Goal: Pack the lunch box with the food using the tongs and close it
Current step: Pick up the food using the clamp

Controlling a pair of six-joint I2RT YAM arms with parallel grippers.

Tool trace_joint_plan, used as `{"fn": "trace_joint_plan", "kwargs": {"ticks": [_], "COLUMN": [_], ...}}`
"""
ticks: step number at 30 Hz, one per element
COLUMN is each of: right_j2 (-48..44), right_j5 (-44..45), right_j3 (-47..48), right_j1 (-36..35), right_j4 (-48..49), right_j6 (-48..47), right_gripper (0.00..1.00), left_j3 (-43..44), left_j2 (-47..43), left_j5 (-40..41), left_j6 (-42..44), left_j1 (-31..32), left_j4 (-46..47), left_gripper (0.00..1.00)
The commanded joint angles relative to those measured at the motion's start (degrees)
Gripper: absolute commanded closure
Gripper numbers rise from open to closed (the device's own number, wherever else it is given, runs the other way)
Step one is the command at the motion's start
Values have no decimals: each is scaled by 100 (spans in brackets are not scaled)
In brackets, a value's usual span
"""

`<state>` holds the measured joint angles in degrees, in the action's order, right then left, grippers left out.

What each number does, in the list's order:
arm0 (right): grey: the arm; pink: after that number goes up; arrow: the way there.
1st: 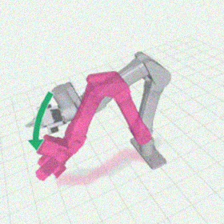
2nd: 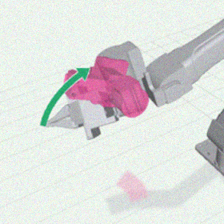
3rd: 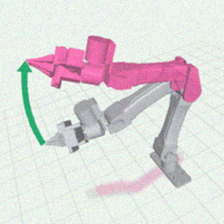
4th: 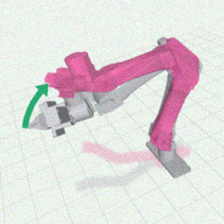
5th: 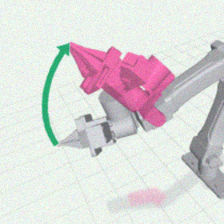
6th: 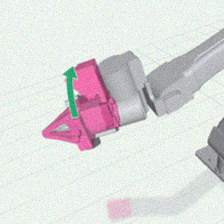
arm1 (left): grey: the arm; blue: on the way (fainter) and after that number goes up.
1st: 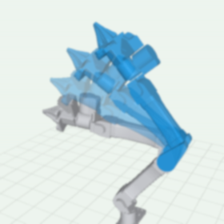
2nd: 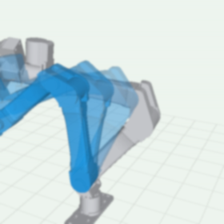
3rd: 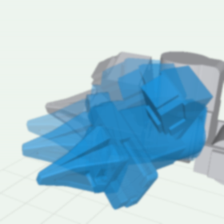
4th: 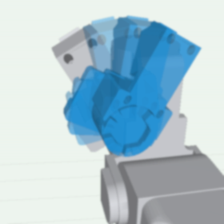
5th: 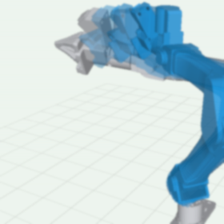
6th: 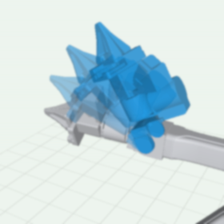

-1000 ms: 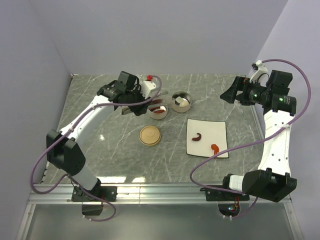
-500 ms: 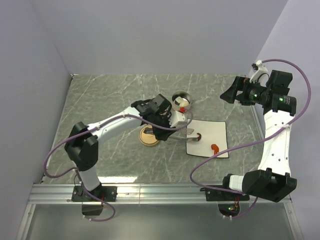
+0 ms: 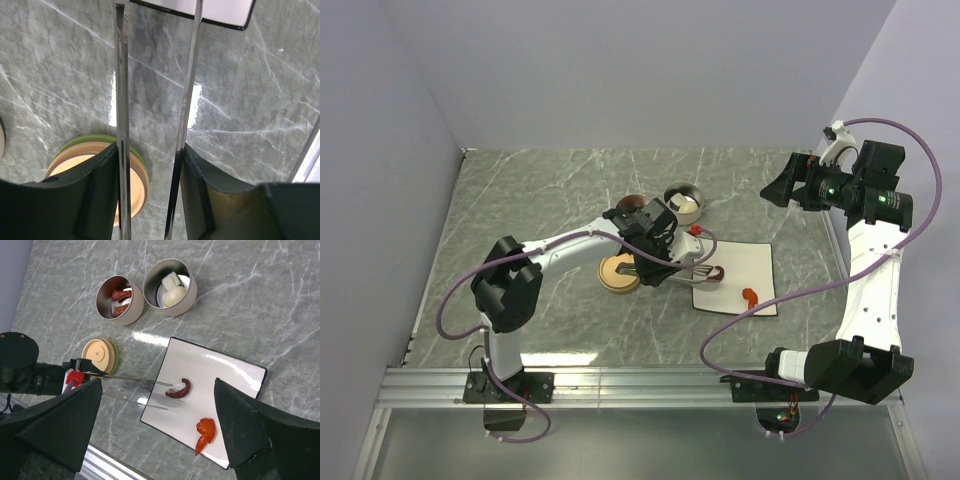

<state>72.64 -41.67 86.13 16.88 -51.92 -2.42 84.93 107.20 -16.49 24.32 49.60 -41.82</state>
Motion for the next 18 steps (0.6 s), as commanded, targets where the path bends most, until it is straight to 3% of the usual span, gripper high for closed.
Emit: {"fn": "trace_joint_plan", "kwargs": {"ticks": [1, 18], "right_j2": [-31, -31], "right_j5": [-69, -60], "right_j3": [71, 80], "right_j1": [43, 43], "right_j4": [24, 15], "right_j6": [-31, -49], "right_gripper": [0, 0], "left_j3": [296, 455], "left_j2": [38, 223], "left_j5": [128, 840], "left_j6": [-59, -15], "left_j1": [67, 401], "left_j4": [236, 236], "left_gripper": [50, 64]}}
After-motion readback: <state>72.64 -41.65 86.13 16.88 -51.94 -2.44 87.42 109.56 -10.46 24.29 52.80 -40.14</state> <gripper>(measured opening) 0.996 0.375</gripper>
